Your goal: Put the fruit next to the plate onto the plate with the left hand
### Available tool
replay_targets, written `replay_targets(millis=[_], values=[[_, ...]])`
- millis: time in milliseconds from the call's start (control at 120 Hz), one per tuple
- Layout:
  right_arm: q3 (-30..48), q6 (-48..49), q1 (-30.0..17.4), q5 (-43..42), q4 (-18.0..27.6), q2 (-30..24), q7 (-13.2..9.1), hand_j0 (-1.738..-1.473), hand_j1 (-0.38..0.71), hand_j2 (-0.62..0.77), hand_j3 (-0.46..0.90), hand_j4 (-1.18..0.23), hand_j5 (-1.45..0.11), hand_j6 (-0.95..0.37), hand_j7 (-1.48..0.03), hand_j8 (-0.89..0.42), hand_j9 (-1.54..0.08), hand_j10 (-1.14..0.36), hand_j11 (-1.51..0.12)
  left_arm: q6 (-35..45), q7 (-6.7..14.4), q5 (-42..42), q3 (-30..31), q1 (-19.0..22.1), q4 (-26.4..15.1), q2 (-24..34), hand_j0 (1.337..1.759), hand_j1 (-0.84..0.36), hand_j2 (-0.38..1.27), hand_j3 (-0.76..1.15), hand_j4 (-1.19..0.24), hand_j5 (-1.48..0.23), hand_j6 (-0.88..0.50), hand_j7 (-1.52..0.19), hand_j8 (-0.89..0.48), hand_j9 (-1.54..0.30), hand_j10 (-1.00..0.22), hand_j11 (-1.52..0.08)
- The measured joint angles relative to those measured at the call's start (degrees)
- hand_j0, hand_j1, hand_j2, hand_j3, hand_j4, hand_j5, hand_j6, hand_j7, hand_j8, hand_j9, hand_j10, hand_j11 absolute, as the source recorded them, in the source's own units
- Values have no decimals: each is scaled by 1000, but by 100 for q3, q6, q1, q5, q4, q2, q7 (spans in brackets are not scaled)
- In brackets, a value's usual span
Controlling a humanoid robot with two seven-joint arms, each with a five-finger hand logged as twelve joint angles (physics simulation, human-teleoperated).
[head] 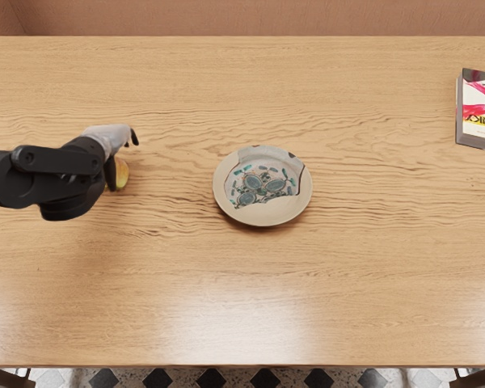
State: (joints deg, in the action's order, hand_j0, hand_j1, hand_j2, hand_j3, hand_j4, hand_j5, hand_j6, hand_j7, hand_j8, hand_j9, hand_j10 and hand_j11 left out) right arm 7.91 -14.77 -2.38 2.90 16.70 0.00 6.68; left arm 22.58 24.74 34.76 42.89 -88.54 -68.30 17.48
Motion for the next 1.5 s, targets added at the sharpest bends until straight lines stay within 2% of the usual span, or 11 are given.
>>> replay_targets(millis=[533,692,742,858,917,1158,1233,1250,1292,1433,1500], values=[[0,0,0,0,0,0,0,-1658,-307,-7,0,-35,-45,-35,-45,-35,-45,-35,-45,138,-239,-14,39,363,291,-105,1645,-50,82,57,-339,-440,-339,-440,-339,-440,-338,-440],[0,0,0,0,0,0,0,-1658,-307,-7,0,-35,-45,-35,-45,-35,-45,-35,-45,129,-317,-33,43,355,313,-98,1652,-176,111,38,-453,-590,-453,-590,-453,-590,-453,-590],[0,0,0,0,0,0,0,-1658,-307,-7,0,-35,-45,-35,-45,-35,-45,-35,-45,128,-360,-44,44,361,318,-96,1653,-208,129,30,-492,-640,-493,-640,-424,-642,-490,-641],[0,0,0,0,0,0,0,-1658,-307,-7,0,-35,-45,-35,-45,-35,-45,-35,-45,136,-401,-62,47,376,327,-105,1652,-220,134,17,-566,-720,-488,-722,-388,-725,-463,-732],[0,0,0,0,0,0,0,-1658,-307,-7,0,-35,-45,-35,-45,-35,-45,-35,-45,139,-403,-48,46,397,333,-105,1648,-224,47,169,-614,-764,-453,-772,-342,-786,-412,-796],[0,0,0,0,0,0,0,-1658,-307,-7,0,-35,-45,-35,-45,-35,-45,-35,-45,113,-420,-117,35,390,354,-105,1652,-204,96,3,-786,-969,-478,-991,-307,-1011,-367,-1010],[0,0,0,0,0,0,0,-1658,-307,-7,0,-35,-45,-35,-45,-35,-45,-35,-45,13,-422,-249,24,344,329,-80,1658,-226,171,-179,-825,-1000,-475,-1026,-291,-1050,-341,-1057],[0,-1,0,0,0,0,0,-1658,-307,-7,0,-35,-45,-35,-45,-35,-45,-35,-45,-36,-425,-274,21,319,325,-68,1656,-237,261,-332,-829,-1009,-477,-1034,-289,-1059,-334,-1068],[0,0,0,0,0,0,0,-1658,-307,-7,0,-35,-45,-35,-45,-35,-45,-34,-45,-140,-428,-328,16,275,314,-48,1659,-256,366,-411,-838,-1032,-488,-1054,-282,-1077,-334,-1088],[0,0,0,-1,0,0,0,-1658,-307,-7,0,-35,-45,-35,-45,-34,-45,-34,-45,-559,-428,-608,11,-70,161,141,1653,-266,438,-205,-838,-1121,-488,-1131,-256,-1150,-322,-1124],[0,0,0,-1,0,0,0,-1658,-307,-7,0,-35,-45,-35,-45,-34,-45,-34,-45,-799,-430,-744,5,-228,90,165,1652,-228,350,-148,-836,-1151,-497,-1162,-243,-1154,-361,-1133]])
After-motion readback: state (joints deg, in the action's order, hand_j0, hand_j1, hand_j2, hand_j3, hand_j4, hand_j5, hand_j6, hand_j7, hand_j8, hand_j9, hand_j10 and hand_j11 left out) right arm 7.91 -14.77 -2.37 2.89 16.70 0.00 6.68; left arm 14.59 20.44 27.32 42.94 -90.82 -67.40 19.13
